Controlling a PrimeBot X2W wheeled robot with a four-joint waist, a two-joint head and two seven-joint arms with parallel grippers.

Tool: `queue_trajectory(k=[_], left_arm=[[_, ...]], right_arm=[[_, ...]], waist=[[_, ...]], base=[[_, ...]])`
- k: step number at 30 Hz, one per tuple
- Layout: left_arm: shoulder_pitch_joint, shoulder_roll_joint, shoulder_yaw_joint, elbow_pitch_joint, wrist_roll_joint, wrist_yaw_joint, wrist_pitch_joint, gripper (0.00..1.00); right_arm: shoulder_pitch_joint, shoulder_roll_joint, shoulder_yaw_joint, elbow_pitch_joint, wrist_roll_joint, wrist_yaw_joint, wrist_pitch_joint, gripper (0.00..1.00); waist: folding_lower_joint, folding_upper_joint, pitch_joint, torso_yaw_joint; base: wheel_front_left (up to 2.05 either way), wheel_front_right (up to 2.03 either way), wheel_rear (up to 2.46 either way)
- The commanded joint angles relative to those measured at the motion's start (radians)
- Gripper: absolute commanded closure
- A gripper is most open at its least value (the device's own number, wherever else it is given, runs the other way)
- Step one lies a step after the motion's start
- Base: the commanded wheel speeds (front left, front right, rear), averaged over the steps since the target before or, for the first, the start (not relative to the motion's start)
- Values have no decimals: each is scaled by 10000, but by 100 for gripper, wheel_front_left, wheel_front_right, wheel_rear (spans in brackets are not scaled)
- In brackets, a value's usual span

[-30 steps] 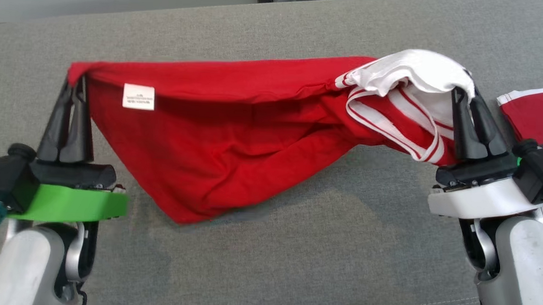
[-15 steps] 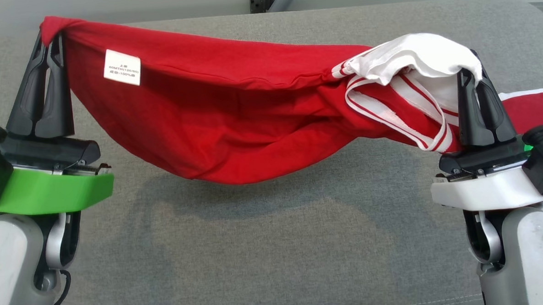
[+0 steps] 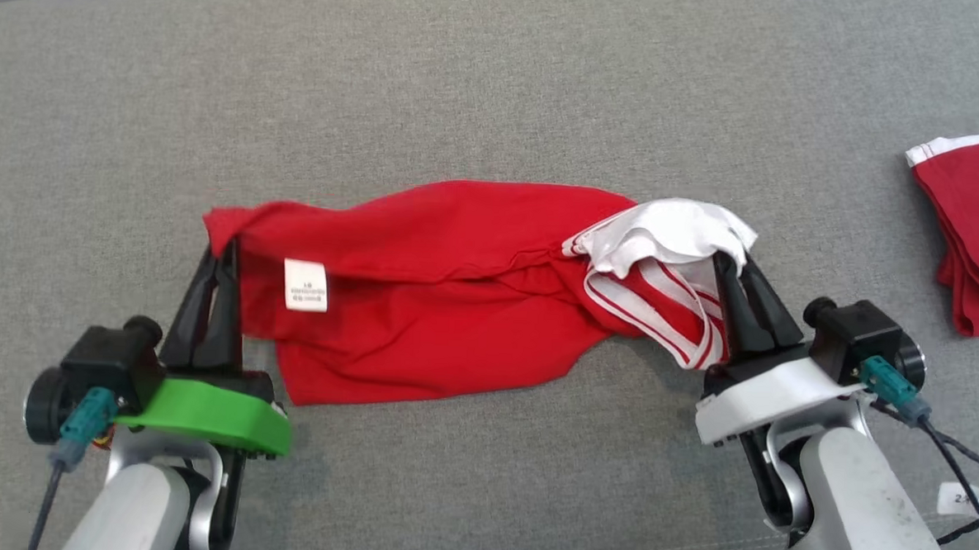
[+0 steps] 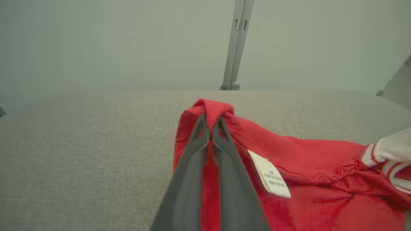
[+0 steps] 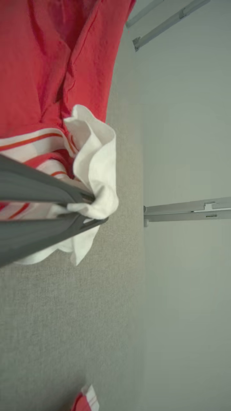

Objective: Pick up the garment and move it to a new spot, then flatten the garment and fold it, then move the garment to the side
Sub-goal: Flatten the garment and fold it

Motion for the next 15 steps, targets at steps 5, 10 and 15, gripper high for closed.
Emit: queue_trajectory(k=[5, 10, 15], left_arm=[[469, -411, -145, 1262, -411, -331, -381, 100], [488, -570, -121, 1858, -614, -591, -592, 100], [574, -805, -44, 1904, -652, -672, -794, 0]], right_arm=[[141, 76, -9, 1304, 273, -16, -403, 100], [12, 108, 1, 1761, 250, -16, -497, 100], [-98, 73, 13, 1914, 234, -16, -558, 0]], waist=[[0, 0, 197, 79], [0, 0, 185, 67], [0, 0, 57, 34]], base=[[0, 0, 0], [0, 0, 0], [0, 0, 0]])
